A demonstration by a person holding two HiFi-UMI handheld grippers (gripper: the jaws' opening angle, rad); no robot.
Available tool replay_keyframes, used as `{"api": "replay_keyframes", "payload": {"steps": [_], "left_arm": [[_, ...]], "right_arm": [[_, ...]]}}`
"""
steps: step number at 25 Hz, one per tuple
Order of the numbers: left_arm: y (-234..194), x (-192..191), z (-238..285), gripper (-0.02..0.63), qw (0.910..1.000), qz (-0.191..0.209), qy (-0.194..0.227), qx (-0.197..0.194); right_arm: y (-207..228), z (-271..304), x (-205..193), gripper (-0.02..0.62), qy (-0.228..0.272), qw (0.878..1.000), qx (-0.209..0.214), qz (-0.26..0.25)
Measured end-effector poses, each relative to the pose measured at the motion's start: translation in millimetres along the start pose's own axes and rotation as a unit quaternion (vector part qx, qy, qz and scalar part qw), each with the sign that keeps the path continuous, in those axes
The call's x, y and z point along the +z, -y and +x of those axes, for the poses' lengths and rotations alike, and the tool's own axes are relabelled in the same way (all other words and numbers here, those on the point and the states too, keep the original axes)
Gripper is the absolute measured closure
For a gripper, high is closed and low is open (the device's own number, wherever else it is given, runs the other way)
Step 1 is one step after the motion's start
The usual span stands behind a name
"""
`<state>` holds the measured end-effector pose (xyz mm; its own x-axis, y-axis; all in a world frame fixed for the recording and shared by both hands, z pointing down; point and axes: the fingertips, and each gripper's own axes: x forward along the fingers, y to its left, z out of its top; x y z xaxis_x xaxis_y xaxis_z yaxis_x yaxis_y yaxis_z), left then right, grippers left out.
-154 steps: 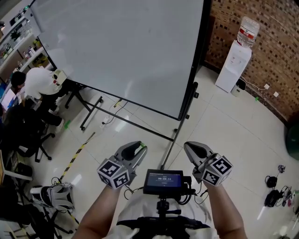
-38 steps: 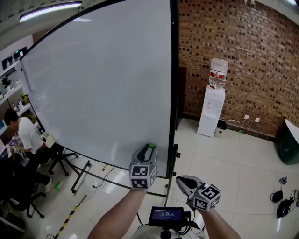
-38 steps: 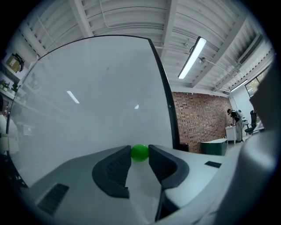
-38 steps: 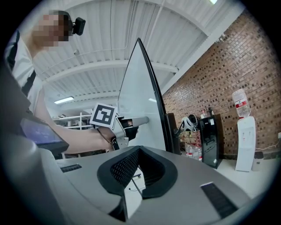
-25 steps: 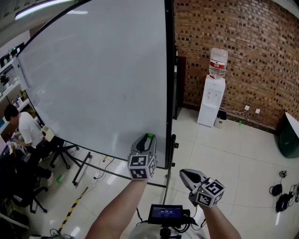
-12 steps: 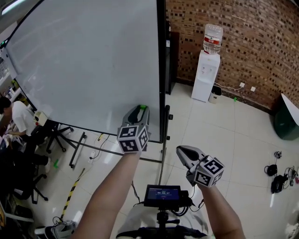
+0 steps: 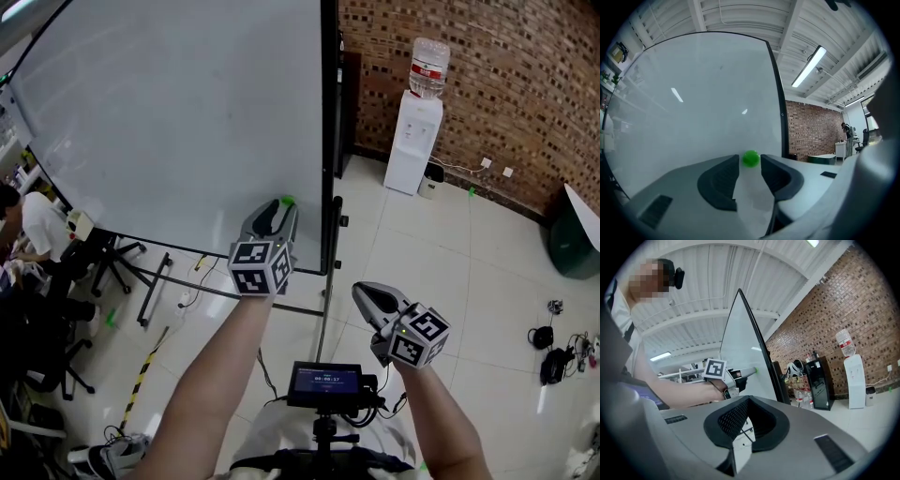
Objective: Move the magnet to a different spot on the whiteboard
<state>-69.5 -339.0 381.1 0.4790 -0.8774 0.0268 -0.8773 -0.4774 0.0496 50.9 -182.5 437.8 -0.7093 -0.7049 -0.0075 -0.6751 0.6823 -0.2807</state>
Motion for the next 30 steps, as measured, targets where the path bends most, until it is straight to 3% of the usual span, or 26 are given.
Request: {"api": "replay_keyframes", "payload": {"steps": [8,18,24,30], "left_arm": [[7.5,-24.4,-37.2,0.451,0.9993,0.026,-0.02,-0.018],[34.1,-54.1,-110.1,0.577,0.9978,-0.008,-0.032,-0.058],[53.6,-65.0,-151.1,0.591,0.9971,-0.019,-0.047,-0.057],[100.9,-89.8,-176.7,0.591,0.9935,-0.047,-0.066,-0.08]], "right_arm": [[-10.0,0.9,2.3,0.584,0.005,1.0,0.02,0.017],[-27.4,-15.7,-3.6,0.584,-0.01,0.998,0.056,0.02],[-34.6,-38.2,2.6,0.584,-0.013,0.997,0.076,0.017],[-34.6,-71.4,-2.3,0.584,-0.018,0.996,0.085,0.02]]}}
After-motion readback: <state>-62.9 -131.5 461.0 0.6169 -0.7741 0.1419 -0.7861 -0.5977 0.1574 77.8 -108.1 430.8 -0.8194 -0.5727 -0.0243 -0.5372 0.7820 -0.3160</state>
